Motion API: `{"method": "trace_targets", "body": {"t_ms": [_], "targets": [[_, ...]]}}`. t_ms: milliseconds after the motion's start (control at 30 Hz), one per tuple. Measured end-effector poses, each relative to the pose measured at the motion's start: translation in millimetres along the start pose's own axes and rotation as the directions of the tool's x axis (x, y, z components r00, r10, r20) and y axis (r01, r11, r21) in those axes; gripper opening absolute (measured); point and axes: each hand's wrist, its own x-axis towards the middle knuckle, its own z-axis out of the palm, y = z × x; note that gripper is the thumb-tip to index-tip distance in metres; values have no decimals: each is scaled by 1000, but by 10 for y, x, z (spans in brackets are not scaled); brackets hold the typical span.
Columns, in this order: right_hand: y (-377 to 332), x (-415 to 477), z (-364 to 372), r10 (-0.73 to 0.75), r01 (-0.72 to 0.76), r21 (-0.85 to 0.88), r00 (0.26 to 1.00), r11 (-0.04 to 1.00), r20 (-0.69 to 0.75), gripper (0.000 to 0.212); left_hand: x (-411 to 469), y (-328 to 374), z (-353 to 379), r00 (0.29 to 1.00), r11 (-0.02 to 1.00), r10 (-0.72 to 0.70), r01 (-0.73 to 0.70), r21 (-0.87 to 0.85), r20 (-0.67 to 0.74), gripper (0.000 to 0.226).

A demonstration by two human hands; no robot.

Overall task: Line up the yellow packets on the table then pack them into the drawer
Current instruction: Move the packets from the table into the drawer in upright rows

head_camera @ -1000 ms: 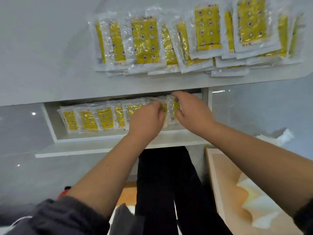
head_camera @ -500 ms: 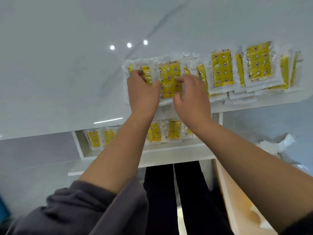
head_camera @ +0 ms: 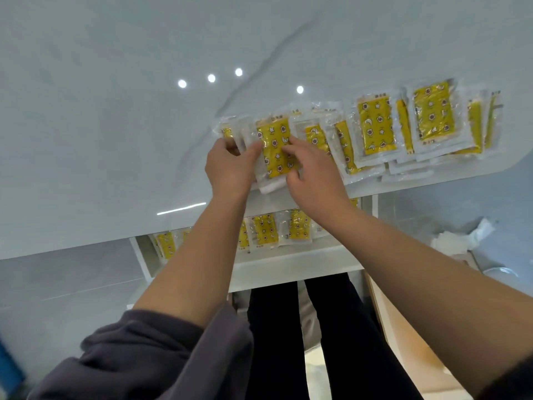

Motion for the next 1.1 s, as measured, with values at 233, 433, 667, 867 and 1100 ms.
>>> {"method": "trace_targets", "body": {"t_ms": [233, 433, 667, 867, 1100], "targets": [[-121, 59, 29, -47, 44, 100, 998, 994, 33, 42, 160, -105, -199, 993, 996, -9, 19, -88, 121, 15], [-159, 191, -16, 16, -15, 64, 1000, 998, -9, 33, 227, -275, -576, 990, 981, 21, 6, -193, 139, 10], [-264, 355, 103, -215, 192, -372, 976, 908, -20, 55, 425, -608, -1018, 996, 973, -90, 90, -213, 7, 30], [-385, 629, 147, -234, 287, -621, 958, 729, 169, 100, 549, -782, -1139, 990, 968, -139, 141, -209, 26, 35], [-628, 805, 147, -278, 341, -729, 937, 594, 211, 67, 579, -754, -1114, 991, 960, -127, 133, -248, 39, 8]]}}
